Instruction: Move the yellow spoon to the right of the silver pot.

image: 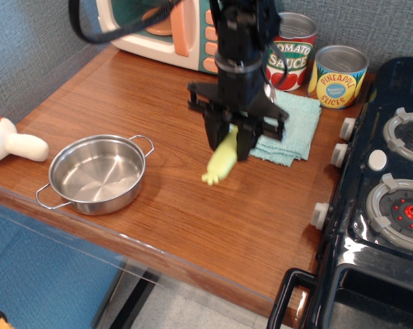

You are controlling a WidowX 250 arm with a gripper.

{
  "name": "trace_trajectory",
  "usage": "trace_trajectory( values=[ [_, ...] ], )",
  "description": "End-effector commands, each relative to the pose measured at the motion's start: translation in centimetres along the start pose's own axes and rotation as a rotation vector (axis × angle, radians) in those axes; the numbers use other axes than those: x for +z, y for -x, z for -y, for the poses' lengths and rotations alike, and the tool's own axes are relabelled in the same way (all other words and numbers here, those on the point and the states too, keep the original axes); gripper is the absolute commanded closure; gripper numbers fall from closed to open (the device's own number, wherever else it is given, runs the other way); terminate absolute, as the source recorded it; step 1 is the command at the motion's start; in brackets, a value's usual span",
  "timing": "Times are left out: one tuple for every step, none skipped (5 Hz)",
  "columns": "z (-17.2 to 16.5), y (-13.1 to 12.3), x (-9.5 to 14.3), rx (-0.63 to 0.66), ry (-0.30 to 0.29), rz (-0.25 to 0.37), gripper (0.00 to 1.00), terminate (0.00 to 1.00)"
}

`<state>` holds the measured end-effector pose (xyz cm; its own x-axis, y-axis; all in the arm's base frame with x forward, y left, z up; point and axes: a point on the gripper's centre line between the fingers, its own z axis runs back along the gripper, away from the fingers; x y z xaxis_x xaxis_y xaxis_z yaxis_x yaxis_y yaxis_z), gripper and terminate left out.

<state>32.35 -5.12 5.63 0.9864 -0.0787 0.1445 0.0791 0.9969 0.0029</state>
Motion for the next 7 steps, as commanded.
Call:
trace_trajectory(
  values=[
    [1.1, 2.5, 0.9, -0.011, 0.033, 0.057, 1.0, 0.0],
    [0.9, 3.1, -0.3, -0.025, 0.038, 0.032, 1.0, 0.0],
    [1.2, 3.6, -0.9, -0.038, 0.036, -0.008, 1.0, 0.0],
    [1.1, 4.4, -1.3, -0.033, 0.035, -0.035, 1.0, 0.0],
    [1.1, 4.9, -1.2, -0.026, 0.032, -0.046, 1.0, 0.0],
    [1.0, 4.9, -1.2, -0.032, 0.033, -0.057, 0.0, 0.0],
    [0.9, 4.8, -1.6, -0.014, 0.065, -0.152, 0.0, 0.0]
  ],
)
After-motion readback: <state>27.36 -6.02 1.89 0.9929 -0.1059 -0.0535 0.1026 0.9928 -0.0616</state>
